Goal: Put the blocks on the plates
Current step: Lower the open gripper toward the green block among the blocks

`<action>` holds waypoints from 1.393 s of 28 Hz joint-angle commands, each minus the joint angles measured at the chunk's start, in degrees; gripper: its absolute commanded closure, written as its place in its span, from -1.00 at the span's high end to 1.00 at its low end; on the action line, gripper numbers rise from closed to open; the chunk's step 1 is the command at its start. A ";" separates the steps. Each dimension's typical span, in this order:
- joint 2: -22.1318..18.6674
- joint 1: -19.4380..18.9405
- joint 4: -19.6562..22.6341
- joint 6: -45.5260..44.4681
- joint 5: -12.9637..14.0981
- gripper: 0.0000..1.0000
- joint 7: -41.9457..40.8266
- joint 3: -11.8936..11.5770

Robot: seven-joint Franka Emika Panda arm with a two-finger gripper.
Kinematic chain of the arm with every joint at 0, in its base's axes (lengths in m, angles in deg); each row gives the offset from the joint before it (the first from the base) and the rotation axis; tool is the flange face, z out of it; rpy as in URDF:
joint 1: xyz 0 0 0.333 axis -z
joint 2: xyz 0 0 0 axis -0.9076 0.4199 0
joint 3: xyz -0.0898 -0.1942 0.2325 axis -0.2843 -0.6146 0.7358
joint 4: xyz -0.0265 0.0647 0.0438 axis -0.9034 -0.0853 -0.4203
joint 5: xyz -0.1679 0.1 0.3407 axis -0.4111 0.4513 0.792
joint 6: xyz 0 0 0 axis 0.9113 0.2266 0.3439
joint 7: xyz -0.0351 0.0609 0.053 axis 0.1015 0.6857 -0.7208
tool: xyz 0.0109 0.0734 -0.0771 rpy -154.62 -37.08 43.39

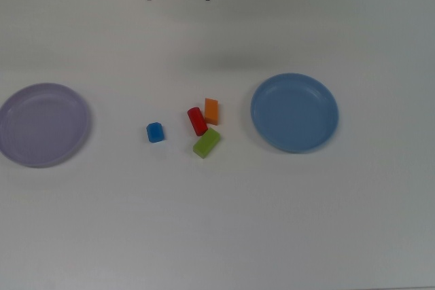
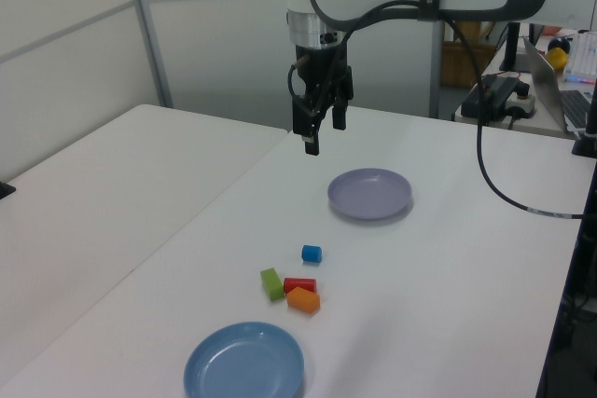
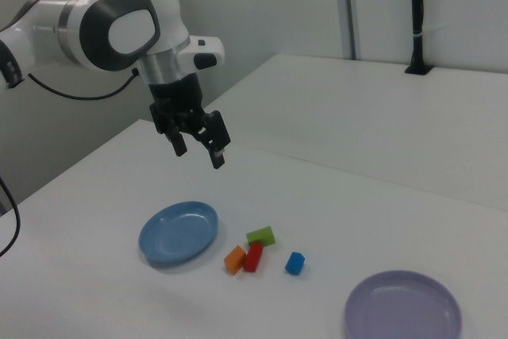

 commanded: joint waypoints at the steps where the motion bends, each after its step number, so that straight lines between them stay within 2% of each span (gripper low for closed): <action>1: 0.66 -0.09 -0.29 1.08 -0.71 1.00 0.27 -0.27; 6: 1.19 0.00 -0.21 1.87 -0.71 1.00 0.18 -0.36; 12: 5.32 0.00 0.06 4.51 -0.71 1.00 -3.51 -0.36; 17: 8.83 0.09 0.15 6.62 -2.11 1.00 -4.21 -0.36; 18: 9.80 0.09 0.32 7.58 -3.25 1.00 -5.61 -0.36; 20: 10.68 0.17 0.50 8.20 -3.87 1.00 -9.03 -0.36; 25: 12.62 2.11 3.39 10.66 -3.87 1.00 -20.20 -0.28; 31: 16.13 3.69 6.12 18.30 -4.14 1.00 -20.83 -0.45; 36: 19.64 4.48 7.70 24.19 -6.77 1.00 -20.56 -0.54; 39: 20.44 4.83 8.06 26.30 -6.77 1.00 -20.12 -0.89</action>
